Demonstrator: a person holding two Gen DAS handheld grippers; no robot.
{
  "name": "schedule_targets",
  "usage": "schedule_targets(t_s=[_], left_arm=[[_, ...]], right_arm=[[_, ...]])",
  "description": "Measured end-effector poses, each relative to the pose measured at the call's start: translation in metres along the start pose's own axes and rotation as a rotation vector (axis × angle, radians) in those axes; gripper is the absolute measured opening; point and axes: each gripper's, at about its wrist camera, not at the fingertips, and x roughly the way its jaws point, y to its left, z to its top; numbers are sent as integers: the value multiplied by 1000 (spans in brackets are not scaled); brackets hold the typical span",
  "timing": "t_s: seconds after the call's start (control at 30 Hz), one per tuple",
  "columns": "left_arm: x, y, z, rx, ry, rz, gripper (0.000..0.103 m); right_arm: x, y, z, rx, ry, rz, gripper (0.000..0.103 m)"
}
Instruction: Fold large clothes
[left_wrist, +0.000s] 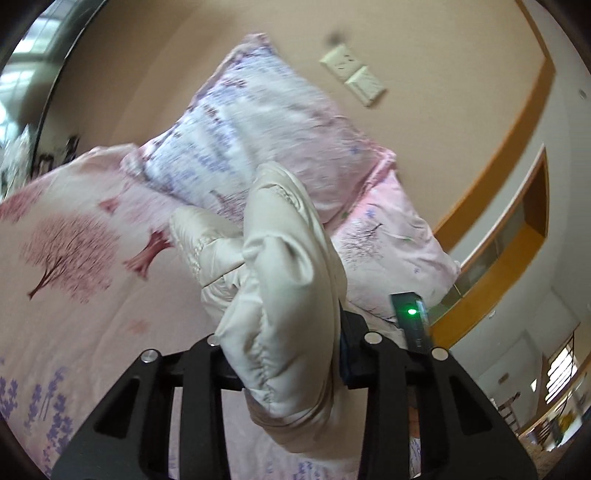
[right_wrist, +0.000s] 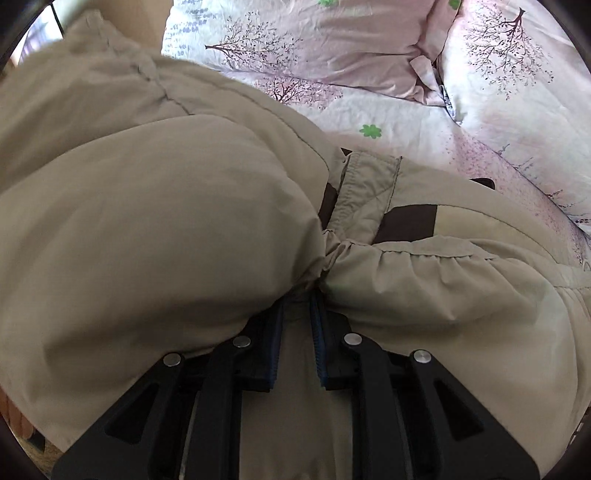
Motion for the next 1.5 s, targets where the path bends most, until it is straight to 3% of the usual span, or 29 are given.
schedule_targets(t_s=[0.17,0.3,0.43,0.6,0.8,0.93,1.07,1.2,1.3,1.43,1.5], left_arm=[[0,-19,3,43,-9,-21,35],[1,-29,4,68,-11,-22,35],[1,-38,4,85,-26,-47,35],[7,-59,-1,152,-32,-43,35],[13,-78,-6,175,-43,-78,39],[12,-89,-7,193,-42,-118,39],[13,-102,-11,222,-43,-128,41],[16,-111,-14,229,-41,-146,42],[19,-125,-19,252,-29,-158,44],[28,-145,-27,276,0,-206,45],[32,-155,-32,290,10,-230,45]], right_arm=[[-26,-20,-9,86,-32,88,18],[-47,-28,-15,125,-96,100,18],[-18,-20,-1,140,-24,122,15],[7,-1,23,99,23,71,11],[11,-11,30,100,58,136,10],[-21,-35,12,133,-8,205,10],[-61,-54,-16,137,-109,167,10],[-46,-66,-24,168,-50,134,10],[-17,-72,-20,191,-10,170,8],[-39,-87,-33,229,-64,244,9],[-55,-99,-41,250,-108,261,20]])
